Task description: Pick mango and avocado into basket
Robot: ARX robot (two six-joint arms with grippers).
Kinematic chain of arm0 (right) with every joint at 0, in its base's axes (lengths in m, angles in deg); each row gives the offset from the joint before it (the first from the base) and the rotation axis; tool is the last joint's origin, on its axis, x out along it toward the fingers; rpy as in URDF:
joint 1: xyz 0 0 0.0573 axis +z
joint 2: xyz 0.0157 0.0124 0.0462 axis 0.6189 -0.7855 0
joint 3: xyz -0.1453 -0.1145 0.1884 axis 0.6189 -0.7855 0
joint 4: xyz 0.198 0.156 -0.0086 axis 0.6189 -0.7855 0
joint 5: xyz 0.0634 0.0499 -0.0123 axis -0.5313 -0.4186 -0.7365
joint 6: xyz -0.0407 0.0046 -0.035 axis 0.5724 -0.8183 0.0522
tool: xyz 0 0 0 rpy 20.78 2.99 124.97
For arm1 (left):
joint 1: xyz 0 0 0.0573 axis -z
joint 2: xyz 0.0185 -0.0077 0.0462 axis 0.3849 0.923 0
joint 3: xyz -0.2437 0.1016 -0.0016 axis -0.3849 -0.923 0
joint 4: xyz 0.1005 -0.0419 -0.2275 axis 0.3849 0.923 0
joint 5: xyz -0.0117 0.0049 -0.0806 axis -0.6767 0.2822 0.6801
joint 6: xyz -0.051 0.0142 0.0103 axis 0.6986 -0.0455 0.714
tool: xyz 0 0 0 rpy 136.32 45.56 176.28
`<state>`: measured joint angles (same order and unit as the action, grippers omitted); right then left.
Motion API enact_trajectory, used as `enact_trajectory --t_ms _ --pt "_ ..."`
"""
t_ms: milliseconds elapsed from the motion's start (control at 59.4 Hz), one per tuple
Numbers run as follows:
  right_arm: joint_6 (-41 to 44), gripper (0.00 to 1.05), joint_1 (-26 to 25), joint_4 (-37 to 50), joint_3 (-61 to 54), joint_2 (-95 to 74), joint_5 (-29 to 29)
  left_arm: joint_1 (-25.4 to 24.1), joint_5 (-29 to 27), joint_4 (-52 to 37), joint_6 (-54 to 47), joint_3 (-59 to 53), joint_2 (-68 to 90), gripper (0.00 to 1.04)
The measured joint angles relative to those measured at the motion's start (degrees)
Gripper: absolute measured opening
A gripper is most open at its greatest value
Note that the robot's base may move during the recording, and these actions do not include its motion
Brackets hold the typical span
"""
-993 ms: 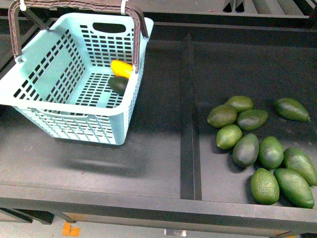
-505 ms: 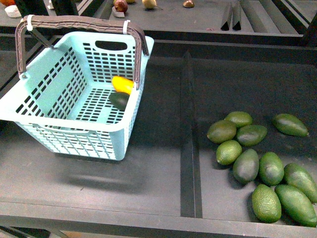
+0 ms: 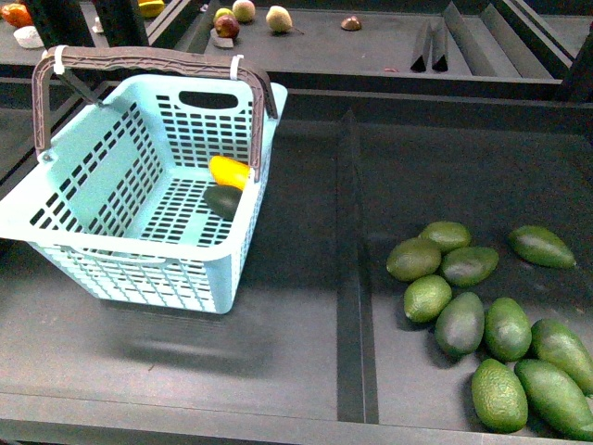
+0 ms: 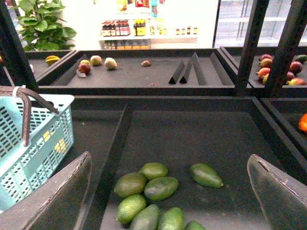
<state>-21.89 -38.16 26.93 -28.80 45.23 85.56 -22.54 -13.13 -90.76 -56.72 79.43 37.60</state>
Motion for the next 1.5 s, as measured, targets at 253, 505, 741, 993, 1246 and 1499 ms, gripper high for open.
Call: enact_trajectory --t_ms 253,505,741,993,1246,1499 --pt "0.0 0.96 0.0 0.0 0.0 0.0 0.0 0.0 0.0 9.7 0.0 0.0 -10.5 0.02" --pt "0.0 0.96 0.0 0.0 0.0 0.0 0.0 0.0 0.0 17.5 0.0 0.0 -18.7 0.02" --pt "0.0 0.96 0.0 0.0 0.0 0.0 0.0 0.0 0.0 22.5 -0.1 0.0 -23.8 0.02" --pt "0.0 0.96 0.0 0.0 0.0 0.0 0.0 0.0 0.0 29.7 -0.1 0.0 -29.8 0.02" --pt "0.0 0.96 0.0 0.0 0.0 0.0 0.0 0.0 0.0 36.0 -0.1 0.0 -36.9 0.02" --pt "0.0 0.96 0.0 0.0 0.0 0.0 0.0 0.0 0.0 36.0 -0.1 0.0 -36.9 0.02"
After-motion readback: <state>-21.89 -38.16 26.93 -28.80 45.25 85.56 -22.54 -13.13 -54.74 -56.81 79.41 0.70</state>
